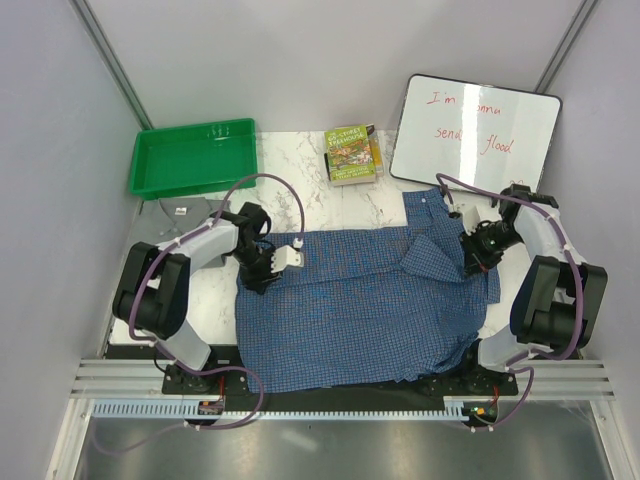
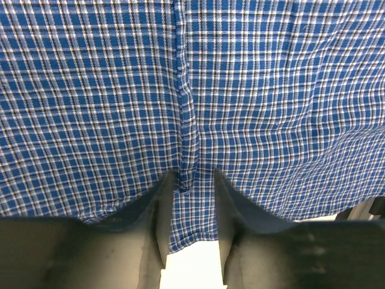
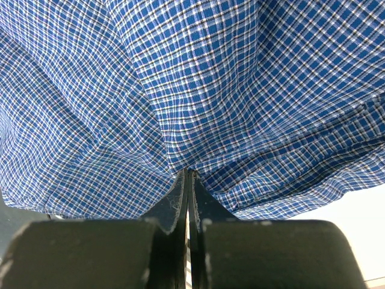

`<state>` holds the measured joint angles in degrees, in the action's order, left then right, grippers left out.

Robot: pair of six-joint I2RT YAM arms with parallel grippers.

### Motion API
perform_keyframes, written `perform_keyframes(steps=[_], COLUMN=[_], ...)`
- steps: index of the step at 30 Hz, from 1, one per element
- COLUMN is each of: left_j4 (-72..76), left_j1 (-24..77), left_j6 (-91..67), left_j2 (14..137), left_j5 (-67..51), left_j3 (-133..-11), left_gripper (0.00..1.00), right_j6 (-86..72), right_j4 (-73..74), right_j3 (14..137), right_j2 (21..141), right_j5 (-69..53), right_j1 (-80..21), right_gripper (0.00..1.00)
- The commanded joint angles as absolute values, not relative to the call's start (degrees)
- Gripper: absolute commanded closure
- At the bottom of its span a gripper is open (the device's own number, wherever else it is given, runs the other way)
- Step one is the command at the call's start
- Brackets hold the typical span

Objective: Fold and stack the long sleeve shirts
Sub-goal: Fold the shirt

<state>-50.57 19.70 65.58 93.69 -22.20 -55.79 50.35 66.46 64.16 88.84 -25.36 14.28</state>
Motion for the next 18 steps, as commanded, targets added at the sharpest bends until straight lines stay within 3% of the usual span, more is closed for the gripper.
perform_keyframes(steps=[1,2,5,9,10,11,13,17,18], left_j4=[-50.01,-50.18,-51.85,-53.61,-53.79,-53.96,-54.49,-55.28,-55.2], left_j1=[19.86,19.95,19.86,19.86,19.86,19.86,19.6,19.34,19.25], left_j6=[67.85,68.29,70.21,72.68,72.86,72.34,71.37,69.62,69.09], left_j2=[93.87,93.52,91.33,90.09,90.44,91.05,91.23,88.6,87.72], left_j5=[-20.57,-20.31,-19.43,-18.99,-18.64,-18.2,-18.63,-22.32,-23.72], left_j3=[-56.6,-56.78,-57.74,-57.13,-57.04,-57.13,-58.09,-60.99,-61.52], left_gripper=[0.72,0.81,0.95,0.96,0.91,0.76,0.67,0.41,0.4], right_j6=[51.24,52.11,53.61,55.19,55.28,55.11,54.23,50.72,49.41], right_j4=[68.11,69.07,70.4,71.28,71.63,72.5,73.21,73.3,72.52], right_j3=[66.18,66.62,66.71,65.04,65.13,66.35,68.72,79.76,81.81], right_j2=[89.38,89.38,89.03,89.38,90.34,90.79,91.58,92.98,93.77], right_j5=[-25.31,-25.31,-24.52,-23.56,-23.29,-23.38,-24.25,-29.42,-30.84], right_j1=[13.8,13.8,13.71,13.19,12.84,12.92,13.27,14.41,14.41], right_gripper=[1.0,1.0,1.0,0.96,0.86,0.64,0.45,0.31,0.3])
